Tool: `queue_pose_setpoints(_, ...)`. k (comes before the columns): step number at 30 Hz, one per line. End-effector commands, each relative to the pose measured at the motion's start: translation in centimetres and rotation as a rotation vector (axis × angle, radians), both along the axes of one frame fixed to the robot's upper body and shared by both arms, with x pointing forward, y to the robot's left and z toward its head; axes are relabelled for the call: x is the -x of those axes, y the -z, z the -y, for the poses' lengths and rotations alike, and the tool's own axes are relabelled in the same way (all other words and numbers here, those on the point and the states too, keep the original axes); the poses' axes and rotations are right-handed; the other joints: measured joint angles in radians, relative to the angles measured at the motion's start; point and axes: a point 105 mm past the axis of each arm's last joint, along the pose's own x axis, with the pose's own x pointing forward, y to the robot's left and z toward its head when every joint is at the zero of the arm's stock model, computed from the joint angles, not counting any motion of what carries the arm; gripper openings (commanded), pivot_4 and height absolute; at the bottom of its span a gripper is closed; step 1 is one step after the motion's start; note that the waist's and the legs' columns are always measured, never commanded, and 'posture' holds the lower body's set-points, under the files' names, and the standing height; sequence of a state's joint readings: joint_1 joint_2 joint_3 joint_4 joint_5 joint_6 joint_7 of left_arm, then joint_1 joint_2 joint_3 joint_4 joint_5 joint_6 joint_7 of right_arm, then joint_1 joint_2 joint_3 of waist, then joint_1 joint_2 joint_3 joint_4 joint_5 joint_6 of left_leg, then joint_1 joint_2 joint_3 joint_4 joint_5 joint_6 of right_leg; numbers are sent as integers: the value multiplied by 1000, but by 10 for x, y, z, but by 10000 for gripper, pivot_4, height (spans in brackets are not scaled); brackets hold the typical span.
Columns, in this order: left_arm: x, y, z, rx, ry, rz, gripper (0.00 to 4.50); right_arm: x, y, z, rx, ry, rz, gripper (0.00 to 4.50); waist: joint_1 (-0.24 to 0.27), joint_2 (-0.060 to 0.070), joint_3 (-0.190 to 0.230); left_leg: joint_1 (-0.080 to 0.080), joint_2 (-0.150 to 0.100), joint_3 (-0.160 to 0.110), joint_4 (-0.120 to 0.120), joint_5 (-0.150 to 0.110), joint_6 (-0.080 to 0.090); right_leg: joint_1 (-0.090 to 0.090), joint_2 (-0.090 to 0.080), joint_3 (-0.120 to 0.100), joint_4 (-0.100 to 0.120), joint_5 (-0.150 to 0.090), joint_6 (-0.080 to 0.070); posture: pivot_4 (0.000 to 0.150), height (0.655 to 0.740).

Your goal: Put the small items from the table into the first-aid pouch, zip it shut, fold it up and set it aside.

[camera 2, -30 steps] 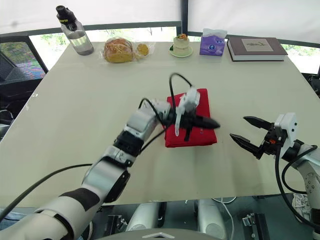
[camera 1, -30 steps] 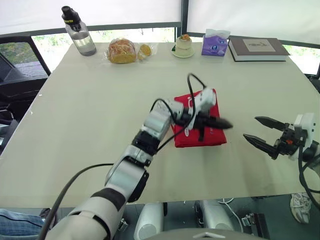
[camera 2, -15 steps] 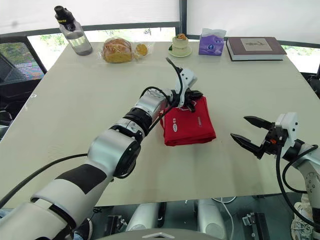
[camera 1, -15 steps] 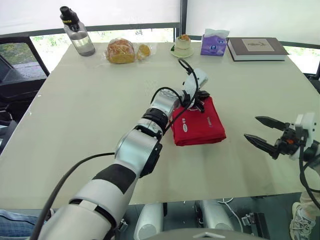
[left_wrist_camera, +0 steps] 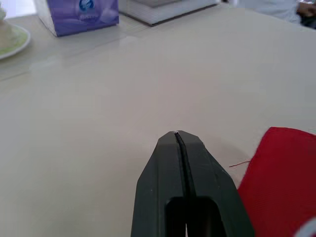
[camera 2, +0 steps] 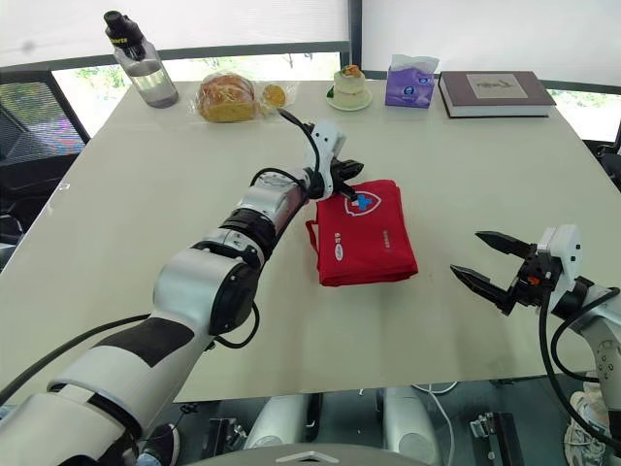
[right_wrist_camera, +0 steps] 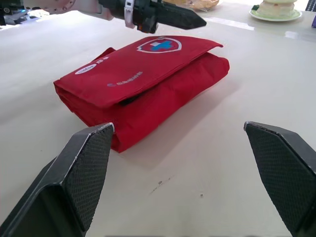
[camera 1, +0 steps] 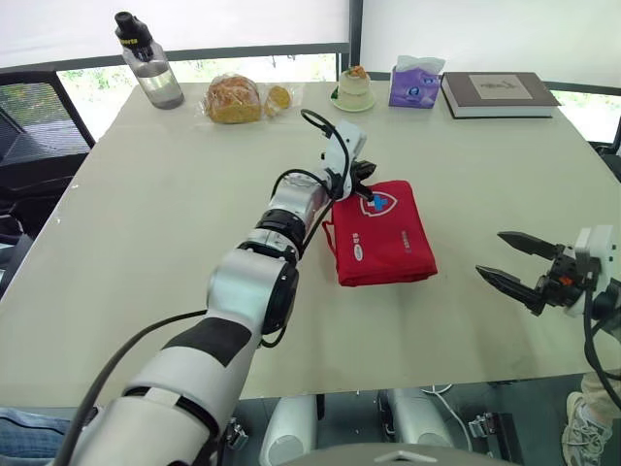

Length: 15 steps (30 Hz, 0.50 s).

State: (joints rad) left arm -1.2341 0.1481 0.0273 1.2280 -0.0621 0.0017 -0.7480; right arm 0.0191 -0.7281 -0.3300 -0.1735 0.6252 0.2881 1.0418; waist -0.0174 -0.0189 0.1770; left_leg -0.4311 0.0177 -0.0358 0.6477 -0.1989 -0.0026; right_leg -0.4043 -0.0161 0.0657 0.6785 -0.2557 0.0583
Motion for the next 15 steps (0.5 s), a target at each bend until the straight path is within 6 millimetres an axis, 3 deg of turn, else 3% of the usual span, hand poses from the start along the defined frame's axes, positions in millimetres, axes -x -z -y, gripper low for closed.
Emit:
queue_pose_setpoints(1, 7, -32, -16, 16, 94, 162, 248, -3, -13, 0, 5, 0, 30, 45000, -2, 0, 0, 0, 0, 0, 0, 0, 0, 0, 0, 0, 0, 0, 0, 1500, 7400)
queue_pose_setpoints(4, 17, -43, -50, 28, 124, 228, 248, -10, -17, -5, -12, -5, 10, 45000, -9, 0, 0, 1, 1, 0, -1, 0, 0, 0, 0, 0, 0, 0, 0, 1500, 7400)
queue_pose_setpoints(6, 27, -48, -72, 40, 141, 234, 5233, -15, -20, -9, -22, -11, -1, 45000, -19, 1, 0, 1, 1, 0, -1, 0, 0, 0, 0, 0, 0, 0, -1, 1500, 7400)
queue_pose_setpoints(11, 73, -52, -108, -10, 230, 221, 26485, -33, -22, -21, -49, -2, -61, 45000, -24, 1, 0, 0, 2, -1, -1, 0, 0, 0, 0, -1, 0, 0, -1, 1500, 7400)
queue_pose_setpoints(13, 96, -54, -114, -47, 273, 207, 32882, -42, -22, -27, -64, 14, -98, 45000, -24, 1, 0, 0, 2, -1, -1, 0, 0, 0, -1, 0, 1, 0, -1, 1500, 7400)
queue_pose_setpoints(15, 121, -52, -115, -122, 324, 188, 42615, -51, -27, -35, -123, 23, -134, 45000, -22, 0, 1, 0, 4, -1, -1, 0, 0, 0, -1, -1, 1, 0, -1, 1500, 7400)
